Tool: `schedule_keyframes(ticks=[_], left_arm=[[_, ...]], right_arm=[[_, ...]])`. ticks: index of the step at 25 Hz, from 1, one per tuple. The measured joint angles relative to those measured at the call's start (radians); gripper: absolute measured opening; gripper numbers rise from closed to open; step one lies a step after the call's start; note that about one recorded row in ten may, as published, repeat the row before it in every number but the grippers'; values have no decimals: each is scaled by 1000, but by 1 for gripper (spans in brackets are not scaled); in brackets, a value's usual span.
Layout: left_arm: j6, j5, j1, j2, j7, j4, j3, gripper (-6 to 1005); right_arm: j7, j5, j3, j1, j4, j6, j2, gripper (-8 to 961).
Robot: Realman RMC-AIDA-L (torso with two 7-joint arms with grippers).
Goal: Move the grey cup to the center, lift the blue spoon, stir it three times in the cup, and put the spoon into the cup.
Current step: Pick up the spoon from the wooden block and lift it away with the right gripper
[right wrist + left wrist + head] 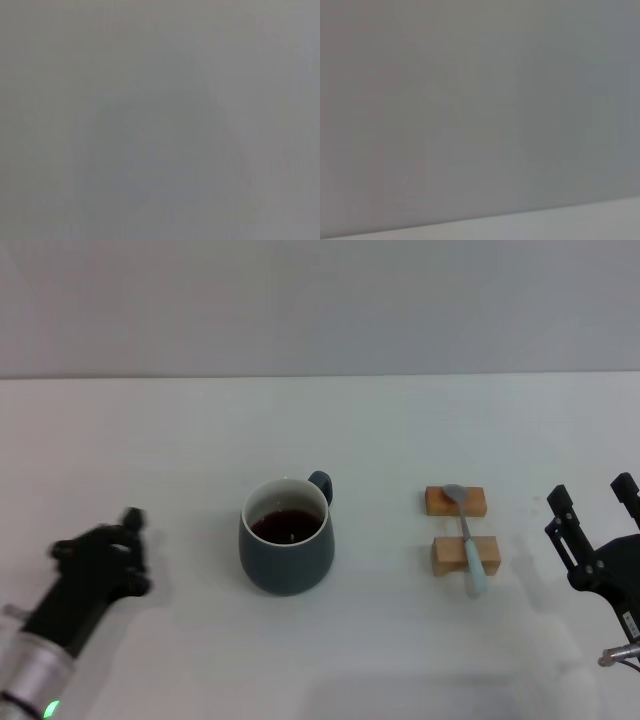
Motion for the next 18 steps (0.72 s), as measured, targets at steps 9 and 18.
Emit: schedule_keyframes(ticks=[9,18], left_arm=[[148,1,147,2,3,14,-109,6],[156,-5,195,-2,-3,9,-128,111]], right_arm=[[11,3,-62,-28,2,7,2,717],[80,1,-207,-96,-36,12,-2,717]])
